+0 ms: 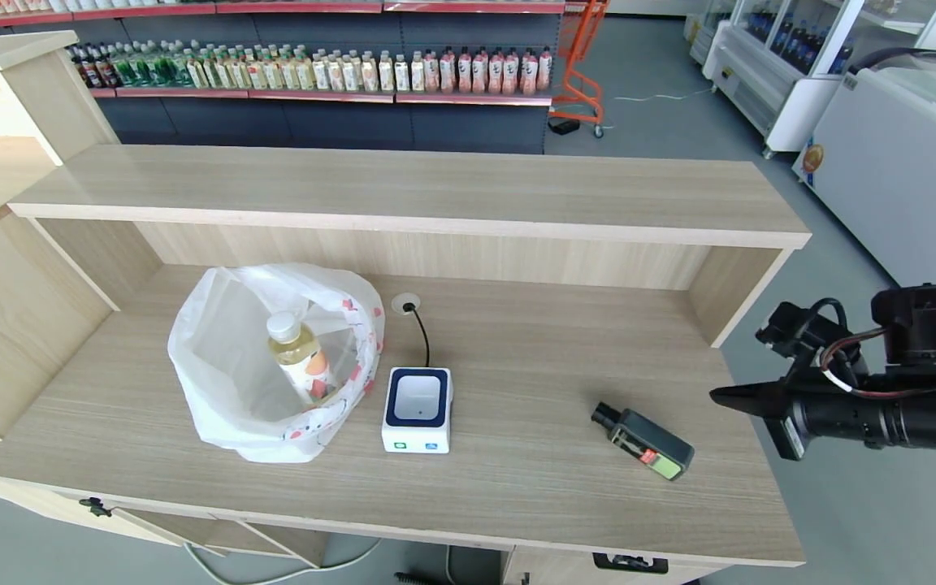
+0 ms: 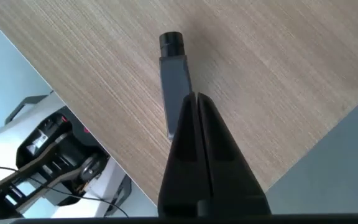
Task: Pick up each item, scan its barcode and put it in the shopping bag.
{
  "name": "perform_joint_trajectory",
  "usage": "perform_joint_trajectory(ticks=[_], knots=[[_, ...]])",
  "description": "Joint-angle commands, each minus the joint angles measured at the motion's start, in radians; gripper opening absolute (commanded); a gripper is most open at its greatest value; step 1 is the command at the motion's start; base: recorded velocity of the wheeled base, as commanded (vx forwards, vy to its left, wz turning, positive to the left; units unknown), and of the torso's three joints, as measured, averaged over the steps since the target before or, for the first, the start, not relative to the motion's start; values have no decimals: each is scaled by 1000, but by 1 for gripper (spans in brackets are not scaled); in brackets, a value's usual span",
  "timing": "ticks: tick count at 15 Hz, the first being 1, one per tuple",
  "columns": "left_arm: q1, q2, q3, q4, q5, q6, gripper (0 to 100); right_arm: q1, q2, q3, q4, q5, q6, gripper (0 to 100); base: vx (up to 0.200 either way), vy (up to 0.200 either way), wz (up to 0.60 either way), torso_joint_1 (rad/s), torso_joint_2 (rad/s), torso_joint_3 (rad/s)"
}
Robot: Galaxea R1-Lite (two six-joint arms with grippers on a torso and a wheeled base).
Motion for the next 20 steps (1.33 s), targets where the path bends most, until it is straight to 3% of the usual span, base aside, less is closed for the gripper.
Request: perform_joint_trajectory(ticks=[1, 7, 14, 15, 20], knots=[[0, 0, 0, 0, 0, 0, 100, -77, -167, 82, 4, 4, -92, 0, 0, 0, 0, 0, 0, 0], [0, 0, 0, 0, 0, 0, 100, -87, -115, 88, 159, -1, -129, 0, 0, 0, 0, 0, 0, 0], [0, 0, 0, 0, 0, 0, 100, -82, 14, 65, 154, -54, -167, 0, 0, 0, 0, 0, 0, 0], [0, 0, 0, 0, 0, 0, 100, -79, 28, 61, 152, -54, -166, 100, 0, 0, 0, 0, 0, 0], [0, 0, 0, 0, 0, 0, 100, -15, 112, 44, 85, -54, -166, 100, 0, 0, 0, 0, 0, 0]])
